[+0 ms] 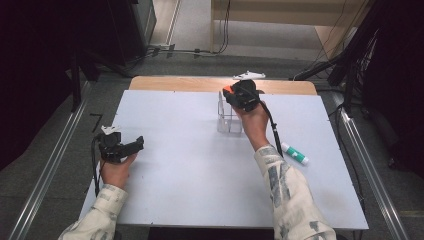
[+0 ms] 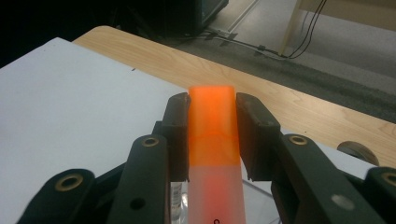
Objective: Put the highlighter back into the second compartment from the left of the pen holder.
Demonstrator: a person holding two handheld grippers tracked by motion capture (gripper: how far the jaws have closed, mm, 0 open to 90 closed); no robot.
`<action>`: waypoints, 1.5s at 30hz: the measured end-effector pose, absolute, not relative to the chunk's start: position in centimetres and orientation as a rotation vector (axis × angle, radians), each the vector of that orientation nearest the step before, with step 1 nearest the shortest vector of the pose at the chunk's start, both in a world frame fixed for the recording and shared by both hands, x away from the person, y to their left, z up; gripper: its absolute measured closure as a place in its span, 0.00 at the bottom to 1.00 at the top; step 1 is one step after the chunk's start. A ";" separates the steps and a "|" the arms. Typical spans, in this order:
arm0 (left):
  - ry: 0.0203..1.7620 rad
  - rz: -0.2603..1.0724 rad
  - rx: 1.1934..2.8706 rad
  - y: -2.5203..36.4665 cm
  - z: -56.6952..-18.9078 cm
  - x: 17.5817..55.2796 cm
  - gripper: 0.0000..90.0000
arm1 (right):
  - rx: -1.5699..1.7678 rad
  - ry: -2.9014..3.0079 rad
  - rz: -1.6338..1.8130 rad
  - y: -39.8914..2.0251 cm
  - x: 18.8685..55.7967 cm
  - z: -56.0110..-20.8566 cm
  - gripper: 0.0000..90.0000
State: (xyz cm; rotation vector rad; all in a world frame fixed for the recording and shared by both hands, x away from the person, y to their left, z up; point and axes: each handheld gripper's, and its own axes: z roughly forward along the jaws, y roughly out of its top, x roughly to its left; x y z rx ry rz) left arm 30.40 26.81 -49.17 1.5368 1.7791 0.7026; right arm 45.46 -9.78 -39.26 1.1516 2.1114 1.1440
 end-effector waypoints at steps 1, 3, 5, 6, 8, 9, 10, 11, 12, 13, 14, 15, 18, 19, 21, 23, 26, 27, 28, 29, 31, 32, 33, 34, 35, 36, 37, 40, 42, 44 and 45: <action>1.779 0.702 1.536 26.8 -49.2 30.4 0.14 | 1.153 2.106 1.140 -9.7 45.7 -39.2 0.72; 1.781 0.699 1.536 26.9 -49.2 30.4 0.14 | 1.164 2.100 1.140 -9.7 46.1 -39.2 0.72; 1.780 0.698 1.536 26.9 -49.2 30.4 0.14 | 1.170 2.098 1.148 -9.7 46.5 -39.2 0.72; 1.780 0.698 1.536 26.9 -49.2 30.4 0.14 | 1.173 2.097 1.146 -9.7 46.6 -39.2 0.72; 1.782 0.698 1.536 26.9 -49.2 30.4 0.14 | 1.178 2.098 1.139 -9.6 46.9 -39.2 0.72; 1.781 0.698 1.536 26.9 -49.2 30.4 0.14 | 1.176 2.095 1.134 -9.6 47.0 -39.3 0.72; 1.781 0.699 1.537 26.9 -49.2 30.4 0.14 | 1.177 2.095 1.133 -9.6 47.2 -39.4 0.72; 1.780 0.699 1.538 26.9 -49.2 30.4 0.14 | 1.182 2.091 1.135 -9.5 47.3 -39.4 0.72; 1.781 0.698 1.537 26.9 -49.2 30.4 0.14 | 1.184 2.090 1.131 -9.6 47.3 -39.5 0.72; 1.781 0.697 1.540 26.9 -49.2 30.4 0.14 | 1.186 2.087 1.132 -9.5 47.4 -39.5 0.72; 1.782 0.698 1.540 26.9 -49.2 30.4 0.14 | 1.188 2.087 1.134 -9.6 47.4 -39.6 0.72; 1.783 0.699 1.539 26.9 -49.2 30.4 0.14 | 1.189 2.087 1.130 -9.6 47.5 -39.6 0.72; 1.784 0.699 1.539 26.9 -49.2 30.4 0.14 | 1.186 2.087 1.121 -9.6 47.6 -39.8 0.72; 1.784 0.699 1.539 26.9 -49.2 30.4 0.14 | 1.187 2.085 1.121 -9.7 47.6 -39.8 0.72; 1.784 0.699 1.538 26.9 -49.2 30.4 0.14 | 1.193 2.083 1.123 -9.7 47.7 -39.8 0.72; 1.785 0.700 1.539 26.9 -49.2 30.4 0.14 | 1.196 2.083 1.126 -9.7 47.7 -39.8 0.72; 1.784 0.700 1.541 26.9 -49.3 30.4 0.14 | 1.194 2.083 1.125 -9.7 47.7 -39.8 0.72; 1.784 0.701 1.542 26.9 -49.2 30.4 0.14 | 1.192 2.082 1.126 -9.7 47.7 -39.8 0.72; 1.784 0.701 1.541 26.9 -49.2 30.4 0.14 | 1.192 2.080 1.127 -9.7 47.7 -39.8 0.72; 1.784 0.699 1.539 26.9 -49.2 30.4 0.14 | 1.192 2.081 1.129 -9.7 47.7 -39.8 0.72; 1.785 0.701 1.536 26.9 -49.2 30.4 0.14 | 1.188 2.082 1.130 -9.6 47.7 -39.8 0.72; 1.785 0.700 1.537 27.0 -49.2 30.4 0.14 | 1.189 2.082 1.131 -9.6 47.7 -39.8 0.72; 1.785 0.699 1.539 26.9 -49.2 30.4 0.14 | 1.190 2.083 1.132 -9.6 47.7 -39.9 0.72; 1.784 0.699 1.539 26.9 -49.2 30.4 0.14 | 1.190 2.083 1.128 -9.5 47.7 -39.9 0.72; 1.784 0.700 1.539 26.9 -49.2 30.4 0.14 | 1.191 2.084 1.129 -9.5 47.7 -39.9 0.72; 1.784 0.700 1.539 26.9 -49.2 30.4 0.14 | 1.191 2.083 1.131 -9.5 47.7 -39.9 0.72; 1.785 0.701 1.535 26.9 -49.2 30.4 0.14 | 1.190 2.083 1.131 -9.6 47.7 -39.9 0.72; 1.785 0.700 1.541 27.0 -49.2 30.4 0.14 | 1.189 2.084 1.133 -9.6 47.7 -39.9 0.72; 1.785 0.700 1.539 26.9 -49.2 30.4 0.14 | 1.199 2.084 1.135 -9.6 47.7 -39.9 0.72; 1.785 0.700 1.539 26.9 -49.2 30.4 0.14 | 1.196 2.086 1.136 -9.6 47.7 -39.9 0.72; 1.785 0.700 1.537 26.9 -49.2 30.4 0.14 | 1.192 2.086 1.137 -9.5 47.7 -39.9 0.72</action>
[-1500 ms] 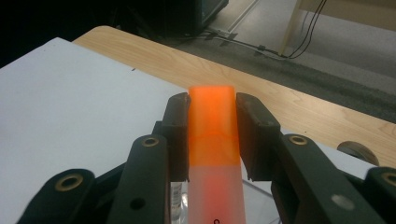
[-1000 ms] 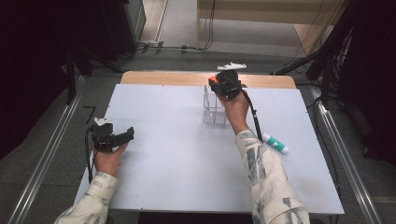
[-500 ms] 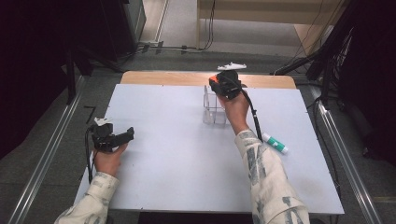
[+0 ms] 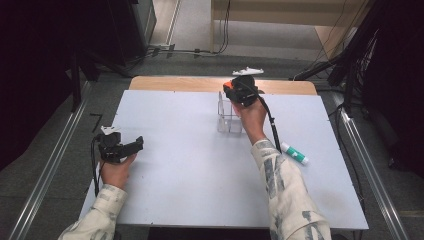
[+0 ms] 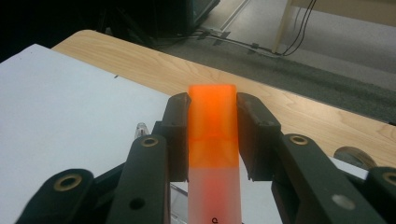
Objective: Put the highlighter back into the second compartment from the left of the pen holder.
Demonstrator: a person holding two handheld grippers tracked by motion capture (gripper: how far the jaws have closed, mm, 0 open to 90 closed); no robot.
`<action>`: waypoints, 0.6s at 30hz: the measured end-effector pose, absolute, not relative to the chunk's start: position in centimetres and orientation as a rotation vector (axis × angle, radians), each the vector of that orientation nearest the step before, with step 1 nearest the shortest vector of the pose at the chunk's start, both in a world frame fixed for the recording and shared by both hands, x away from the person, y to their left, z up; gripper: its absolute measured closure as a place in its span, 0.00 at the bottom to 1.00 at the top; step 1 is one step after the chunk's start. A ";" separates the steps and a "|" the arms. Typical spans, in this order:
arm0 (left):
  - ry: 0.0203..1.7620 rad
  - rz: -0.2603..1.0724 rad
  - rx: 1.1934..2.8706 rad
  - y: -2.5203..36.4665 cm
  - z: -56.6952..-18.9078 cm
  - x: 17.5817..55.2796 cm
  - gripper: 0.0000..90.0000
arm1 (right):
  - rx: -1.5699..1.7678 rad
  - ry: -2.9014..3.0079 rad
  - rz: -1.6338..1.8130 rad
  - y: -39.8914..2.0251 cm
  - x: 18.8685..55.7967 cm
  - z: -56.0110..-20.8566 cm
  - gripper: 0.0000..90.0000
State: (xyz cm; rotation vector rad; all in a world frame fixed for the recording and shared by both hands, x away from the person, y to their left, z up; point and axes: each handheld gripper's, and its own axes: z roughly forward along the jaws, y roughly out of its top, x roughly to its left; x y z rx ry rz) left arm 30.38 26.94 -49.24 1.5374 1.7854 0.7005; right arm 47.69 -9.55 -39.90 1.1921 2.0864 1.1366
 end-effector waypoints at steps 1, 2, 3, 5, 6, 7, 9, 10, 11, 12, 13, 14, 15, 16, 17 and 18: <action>1.785 0.701 1.538 27.0 -49.2 30.4 0.14 | 1.192 2.087 1.138 -9.5 47.7 -39.9 0.72; 1.785 0.700 1.539 27.0 -49.2 30.4 0.14 | 1.193 2.087 1.139 -9.5 47.6 -39.9 0.72; 1.785 0.701 1.539 26.9 -49.2 30.4 0.14 | 1.193 2.087 1.138 -9.5 47.6 -39.9 0.72; 1.785 0.700 1.539 27.0 -49.2 30.4 0.14 | 1.193 2.090 1.135 -9.6 47.6 -39.9 0.72; 1.785 0.702 1.537 27.0 -49.2 30.4 0.14 | 1.195 2.092 1.133 -9.6 47.6 -39.9 0.72; 1.785 0.701 1.539 27.0 -49.2 30.4 0.14 | 1.196 2.091 1.132 -9.6 47.6 -39.8 0.72; 1.784 0.701 1.539 27.0 -49.2 30.4 0.14 | 1.198 2.090 1.132 -9.7 47.6 -39.8 0.72; 1.784 0.701 1.539 26.9 -49.2 30.4 0.14 | 1.199 2.088 1.132 -9.7 47.5 -39.8 0.72; 1.785 0.701 1.539 26.9 -49.2 30.4 0.14 | 1.199 2.088 1.137 -9.8 47.5 -39.8 0.72; 1.785 0.701 1.539 26.9 -49.2 30.4 0.14 | 1.195 2.089 1.137 -9.8 47.4 -39.7 0.72; 1.785 0.701 1.539 26.9 -49.2 30.4 0.14 | 1.191 2.090 1.137 -9.8 47.4 -39.7 0.72; 1.785 0.701 1.539 26.9 -49.2 30.4 0.14 | 1.191 2.091 1.136 -9.8 47.3 -39.7 0.72; 1.785 0.701 1.539 26.9 -49.2 30.4 0.14 | 1.191 2.090 1.137 -9.9 47.3 -39.7 0.72; 1.785 0.702 1.538 26.9 -49.2 30.4 0.14 | 1.195 2.090 1.140 -9.9 47.3 -39.6 0.72; 1.784 0.702 1.538 26.9 -49.2 30.4 0.14 | 1.193 2.091 1.139 -9.9 47.2 -39.6 0.71; 1.785 0.702 1.539 26.9 -49.2 30.4 0.14 | 1.193 2.091 1.139 -10.0 47.2 -39.6 0.72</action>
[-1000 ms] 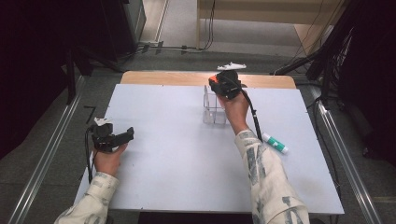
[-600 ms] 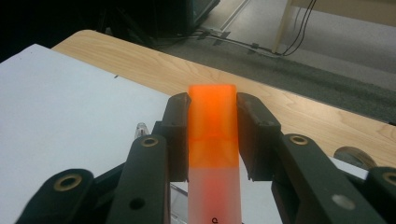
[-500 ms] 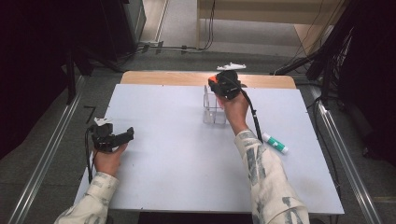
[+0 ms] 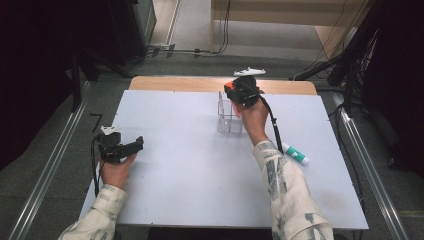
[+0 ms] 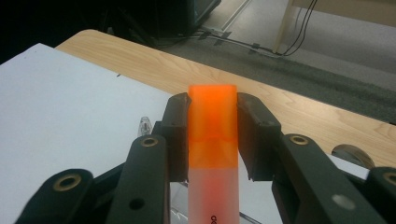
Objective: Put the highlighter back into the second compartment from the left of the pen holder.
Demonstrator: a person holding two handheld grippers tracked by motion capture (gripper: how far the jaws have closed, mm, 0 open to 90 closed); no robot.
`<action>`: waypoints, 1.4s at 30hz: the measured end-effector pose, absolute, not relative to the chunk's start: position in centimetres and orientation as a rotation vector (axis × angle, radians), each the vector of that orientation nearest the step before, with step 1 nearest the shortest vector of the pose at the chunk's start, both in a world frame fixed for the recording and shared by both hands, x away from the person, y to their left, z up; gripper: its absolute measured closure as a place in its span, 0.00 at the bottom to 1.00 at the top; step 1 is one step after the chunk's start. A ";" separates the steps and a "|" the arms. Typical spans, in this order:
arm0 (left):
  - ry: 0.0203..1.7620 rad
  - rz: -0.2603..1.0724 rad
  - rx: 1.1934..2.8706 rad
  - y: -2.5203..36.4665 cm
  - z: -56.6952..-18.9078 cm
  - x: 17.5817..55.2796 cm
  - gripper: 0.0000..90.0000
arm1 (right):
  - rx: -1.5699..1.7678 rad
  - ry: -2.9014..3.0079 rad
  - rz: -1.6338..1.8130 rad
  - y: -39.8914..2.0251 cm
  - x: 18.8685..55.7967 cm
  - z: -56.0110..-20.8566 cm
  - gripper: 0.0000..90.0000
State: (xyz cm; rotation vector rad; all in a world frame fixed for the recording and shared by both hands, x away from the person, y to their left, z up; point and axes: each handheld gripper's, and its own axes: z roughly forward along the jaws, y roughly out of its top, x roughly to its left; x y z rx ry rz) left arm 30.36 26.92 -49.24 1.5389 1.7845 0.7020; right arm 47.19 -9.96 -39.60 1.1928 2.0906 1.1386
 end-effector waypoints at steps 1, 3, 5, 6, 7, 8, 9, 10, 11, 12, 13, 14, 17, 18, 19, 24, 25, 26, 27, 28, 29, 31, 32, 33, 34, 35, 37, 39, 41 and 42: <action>1.785 0.702 1.539 26.9 -49.2 30.4 0.14 | 1.191 2.092 1.141 -10.0 47.2 -39.6 0.71; 1.785 0.702 1.543 26.9 -49.3 30.4 0.14 | 1.190 2.091 1.142 -10.1 47.1 -39.6 0.71; 1.785 0.702 1.543 26.9 -49.3 30.4 0.14 | 1.194 2.092 1.144 -10.2 47.0 -39.6 0.71; 1.785 0.702 1.543 26.9 -49.3 30.4 0.14 | 1.193 2.091 1.142 -10.2 47.0 -39.6 0.71; 1.786 0.702 1.542 26.9 -49.2 30.4 0.14 | 1.194 2.091 1.142 -10.3 47.0 -39.6 0.71; 1.786 0.703 1.541 26.9 -49.2 30.4 0.14 | 1.198 2.089 1.143 -10.3 47.0 -39.6 0.71; 1.786 0.703 1.542 26.9 -49.2 30.4 0.14 | 1.198 2.091 1.144 -10.4 47.0 -39.7 0.71; 1.786 0.703 1.541 26.9 -49.2 30.4 0.14 | 1.199 2.092 1.142 -10.4 47.0 -39.7 0.71; 1.786 0.702 1.542 26.9 -49.3 30.4 0.14 | 1.202 2.094 1.140 -10.4 46.9 -39.8 0.71; 1.786 0.702 1.542 26.9 -49.3 30.4 0.14 | 1.201 2.096 1.139 -10.5 46.9 -39.8 0.71; 1.785 0.702 1.542 26.9 -49.3 30.4 0.14 | 1.202 2.097 1.139 -10.5 46.9 -39.9 0.71; 1.785 0.702 1.543 26.9 -49.3 30.4 0.14 | 1.202 2.098 1.142 -10.5 46.8 -39.9 0.71; 1.785 0.701 1.542 26.9 -49.3 30.4 0.14 | 1.204 2.107 1.139 -10.6 46.8 -40.0 0.68; 1.785 0.702 1.543 26.9 -49.3 30.4 0.14 | 1.210 2.109 1.145 -10.7 46.8 -40.0 0.66; 1.785 0.702 1.542 26.9 -49.2 30.4 0.14 | 1.216 2.117 1.147 -10.7 46.8 -40.0 0.64; 1.785 0.702 1.543 26.9 -49.2 30.4 0.14 | 1.227 2.127 1.141 -10.8 46.9 -40.1 0.59; 1.785 0.702 1.543 26.9 -49.2 30.4 0.14 | 1.228 2.127 1.139 -10.8 46.9 -40.1 0.58; 1.785 0.702 1.543 26.9 -49.3 30.4 0.14 | 1.229 2.130 1.136 -10.8 46.9 -40.1 0.57; 1.786 0.701 1.542 26.9 -49.3 30.4 0.14 | 1.228 2.131 1.134 -10.9 46.9 -40.2 0.55; 1.786 0.701 1.542 26.9 -49.3 30.4 0.14 | 1.229 2.130 1.133 -10.9 46.9 -40.2 0.54; 1.785 0.702 1.544 26.9 -49.3 30.4 0.14 | 1.231 2.135 1.131 -11.0 46.8 -40.2 0.53; 1.784 0.700 1.545 26.8 -49.3 30.4 0.14 | 1.240 2.138 1.124 -11.2 46.8 -40.3 0.51; 1.782 0.698 1.546 26.8 -49.3 30.4 0.14 | 1.242 2.137 1.128 -11.3 46.8 -40.3 0.49; 1.783 0.700 1.545 26.8 -49.2 30.3 0.15 | 1.244 2.141 1.127 -11.4 46.7 -40.3 0.48; 1.782 0.702 1.544 26.8 -49.2 30.4 0.15 | 1.248 2.138 1.130 -11.5 46.6 -40.3 0.46; 1.782 0.702 1.543 26.8 -49.2 30.4 0.15 | 1.249 2.144 1.131 -11.6 46.6 -40.3 0.43; 1.784 0.703 1.546 26.8 -49.2 30.3 0.15 | 1.254 2.157 1.130 -11.8 46.6 -40.3 0.38; 1.784 0.704 1.545 26.8 -49.2 30.3 0.15 | 1.248 2.165 1.136 -12.0 46.4 -40.3 0.34; 1.786 0.704 1.546 26.8 -49.3 30.3 0.15 | 1.246 2.163 1.139 -12.2 46.2 -40.2 0.32; 1.786 0.704 1.545 26.8 -49.3 30.3 0.15 | 1.246 2.165 1.144 -12.4 46.2 -40.3 0.30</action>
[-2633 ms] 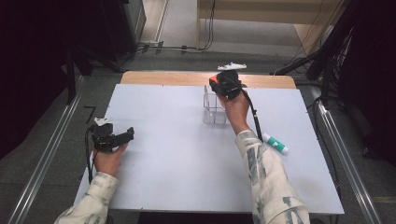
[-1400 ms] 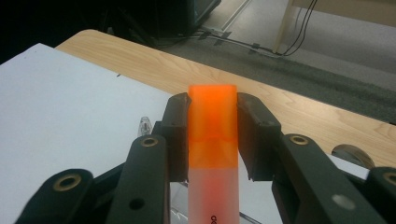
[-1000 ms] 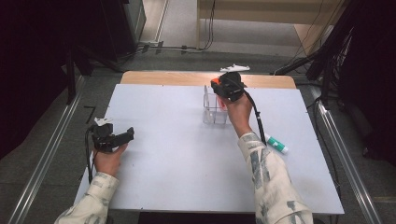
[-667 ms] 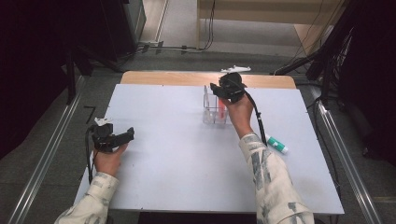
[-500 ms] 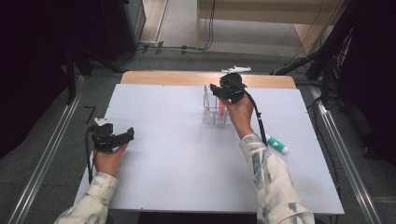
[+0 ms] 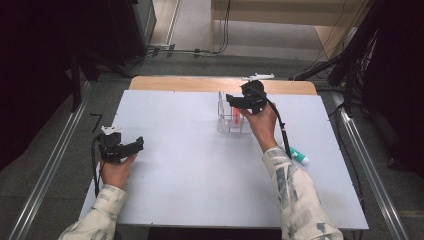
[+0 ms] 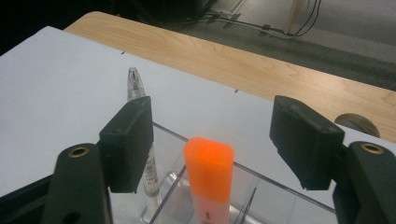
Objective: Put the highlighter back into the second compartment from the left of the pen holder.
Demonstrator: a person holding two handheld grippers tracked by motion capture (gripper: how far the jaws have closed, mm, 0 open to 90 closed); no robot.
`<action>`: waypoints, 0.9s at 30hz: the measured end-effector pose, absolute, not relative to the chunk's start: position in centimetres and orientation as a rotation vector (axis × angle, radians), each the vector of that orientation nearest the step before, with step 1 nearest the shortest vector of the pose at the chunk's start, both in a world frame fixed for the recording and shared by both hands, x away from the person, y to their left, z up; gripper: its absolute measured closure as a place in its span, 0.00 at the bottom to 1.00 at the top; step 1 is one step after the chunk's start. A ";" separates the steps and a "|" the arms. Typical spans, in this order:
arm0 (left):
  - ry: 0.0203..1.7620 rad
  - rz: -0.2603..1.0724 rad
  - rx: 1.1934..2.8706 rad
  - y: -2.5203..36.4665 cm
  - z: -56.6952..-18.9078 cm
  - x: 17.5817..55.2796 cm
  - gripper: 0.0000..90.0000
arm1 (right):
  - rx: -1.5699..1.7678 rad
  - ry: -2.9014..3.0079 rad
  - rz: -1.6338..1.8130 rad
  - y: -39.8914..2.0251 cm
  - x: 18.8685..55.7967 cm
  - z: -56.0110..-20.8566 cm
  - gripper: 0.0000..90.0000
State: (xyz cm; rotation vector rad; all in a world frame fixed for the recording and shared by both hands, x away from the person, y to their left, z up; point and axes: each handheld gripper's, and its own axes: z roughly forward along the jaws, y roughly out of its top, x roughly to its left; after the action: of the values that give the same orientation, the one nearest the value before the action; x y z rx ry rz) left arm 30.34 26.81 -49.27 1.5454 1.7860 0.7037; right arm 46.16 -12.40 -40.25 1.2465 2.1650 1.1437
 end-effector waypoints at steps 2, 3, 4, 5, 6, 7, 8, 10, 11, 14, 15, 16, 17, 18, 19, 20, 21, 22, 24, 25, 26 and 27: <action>1.786 0.705 1.546 26.8 -49.3 30.3 0.15 | 1.246 2.164 1.144 -12.7 46.0 -40.3 0.28; 1.786 0.707 1.545 26.8 -49.3 30.3 0.15 | 1.245 2.164 1.145 -12.9 45.8 -40.3 0.28; 1.786 0.707 1.546 26.8 -49.3 30.3 0.15 | 1.245 2.164 1.142 -13.1 45.7 -40.3 0.27; 1.787 0.704 1.546 26.8 -49.3 30.3 0.15 | 1.240 2.156 1.141 -13.3 45.5 -40.3 0.27; 1.787 0.706 1.544 26.8 -49.3 30.3 0.15 | 1.238 2.151 1.142 -13.6 45.4 -40.2 0.27; 1.785 0.706 1.545 26.8 -49.3 30.3 0.15 | 1.240 2.153 1.140 -13.8 45.3 -40.2 0.27; 1.784 0.706 1.548 26.8 -49.3 30.3 0.15 | 1.245 2.150 1.134 -14.0 45.1 -40.2 0.27; 1.783 0.705 1.548 26.8 -49.3 30.3 0.15 | 1.249 2.146 1.139 -14.5 44.9 -40.2 0.27; 1.783 0.705 1.548 26.8 -49.3 30.3 0.15 | 1.253 2.144 1.139 -14.8 44.7 -40.2 0.27; 1.784 0.708 1.545 26.8 -49.3 30.3 0.15 | 1.253 2.142 1.140 -15.5 44.2 -40.2 0.27; 1.783 0.707 1.545 26.8 -49.3 30.3 0.15 | 1.251 2.142 1.139 -15.8 44.0 -40.1 0.27; 1.784 0.708 1.546 26.8 -49.3 30.3 0.15 | 1.246 2.145 1.139 -16.1 43.8 -40.1 0.27; 1.784 0.709 1.546 26.8 -49.3 30.3 0.15 | 1.242 2.142 1.140 -16.3 43.6 -40.1 0.27; 1.785 0.708 1.545 26.8 -49.3 30.3 0.15 | 1.242 2.139 1.142 -16.6 43.3 -40.2 0.27; 1.786 0.709 1.545 26.8 -49.2 30.3 0.15 | 1.243 2.137 1.147 -16.9 43.0 -40.2 0.27; 1.787 0.708 1.542 26.8 -49.2 30.2 0.15 | 1.240 2.137 1.145 -17.2 42.8 -40.2 0.27; 1.786 0.711 1.541 26.8 -49.2 30.2 0.15 | 1.240 2.136 1.146 -17.5 42.6 -40.3 0.27; 1.786 0.710 1.541 26.8 -49.2 30.2 0.15 | 1.243 2.133 1.144 -17.8 42.4 -40.4 0.27; 1.784 0.711 1.542 26.8 -49.2 30.2 0.15 | 1.249 2.130 1.141 -18.4 42.0 -40.6 0.26; 1.784 0.711 1.544 26.8 -49.2 30.2 0.15 | 1.252 2.132 1.137 -18.8 41.8 -40.7 0.26; 1.784 0.711 1.545 26.8 -49.2 30.2 0.15 | 1.262 2.130 1.135 -19.1 41.6 -40.8 0.26; 1.784 0.709 1.545 26.7 -49.2 30.2 0.15 | 1.269 2.124 1.137 -19.4 41.4 -40.8 0.26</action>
State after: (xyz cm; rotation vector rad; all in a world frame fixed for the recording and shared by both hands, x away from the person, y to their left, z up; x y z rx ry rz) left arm 30.20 26.73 -49.22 1.5447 1.7838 0.7093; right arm 41.42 -19.43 -40.84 1.2685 2.1238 1.1372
